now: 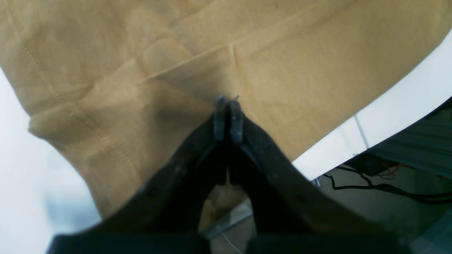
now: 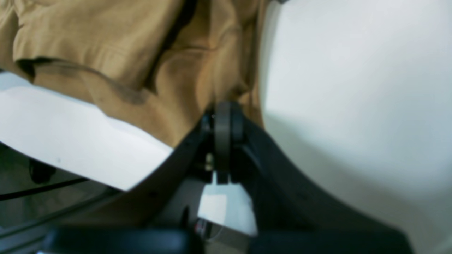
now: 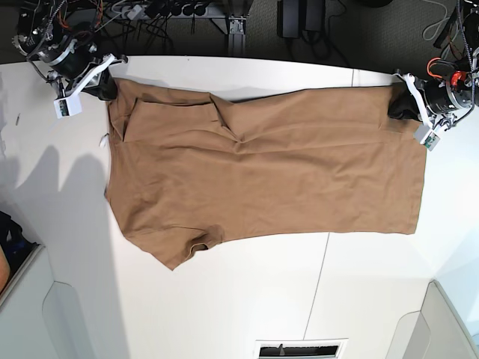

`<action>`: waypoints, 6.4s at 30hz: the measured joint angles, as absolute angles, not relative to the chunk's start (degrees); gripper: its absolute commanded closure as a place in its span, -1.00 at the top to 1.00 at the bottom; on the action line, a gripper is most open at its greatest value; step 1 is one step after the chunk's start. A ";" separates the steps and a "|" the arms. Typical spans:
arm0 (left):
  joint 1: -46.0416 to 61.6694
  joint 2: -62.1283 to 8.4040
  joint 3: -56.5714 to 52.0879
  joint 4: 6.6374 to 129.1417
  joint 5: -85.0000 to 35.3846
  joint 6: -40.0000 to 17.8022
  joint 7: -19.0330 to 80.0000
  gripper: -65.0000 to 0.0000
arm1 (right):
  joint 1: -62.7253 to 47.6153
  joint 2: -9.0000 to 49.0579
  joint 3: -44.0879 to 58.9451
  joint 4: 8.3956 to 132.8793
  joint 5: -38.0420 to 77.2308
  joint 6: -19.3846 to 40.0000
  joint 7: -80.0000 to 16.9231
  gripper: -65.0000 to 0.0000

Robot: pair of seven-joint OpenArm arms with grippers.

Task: Layout the t-shirt on the table in an organized manner, then fold the t-shirt properly
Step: 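Lower the shirt onto the table and open both grippers, then move both grippers to the shirt's hem corners and grasp them, then fold the hem edge over toward the collar with both grippers, then drag the folded edge with the right gripper to tighten the lengthwise fold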

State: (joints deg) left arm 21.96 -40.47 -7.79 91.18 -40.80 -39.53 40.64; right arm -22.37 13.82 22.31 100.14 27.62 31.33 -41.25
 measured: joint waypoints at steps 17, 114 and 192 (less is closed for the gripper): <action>22.17 -40.47 -23.05 97.41 -54.41 -39.46 47.16 -0.44 | -20.14 13.80 32.32 107.07 38.79 31.09 -42.74 -1.00; -32.88 -31.22 -5.85 27.03 -34.96 -35.31 29.82 -1.00 | 27.24 9.39 15.07 53.41 17.69 29.41 -31.14 -1.00; -7.31 -46.02 -5.52 56.38 -68.55 -39.29 62.59 -0.59 | 16.97 10.63 7.46 64.71 21.21 29.39 -30.44 -1.00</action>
State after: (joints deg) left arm -7.31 -46.02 -5.52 56.38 -68.55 -39.29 62.59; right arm 16.97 10.63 7.46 64.71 21.21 29.39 -30.44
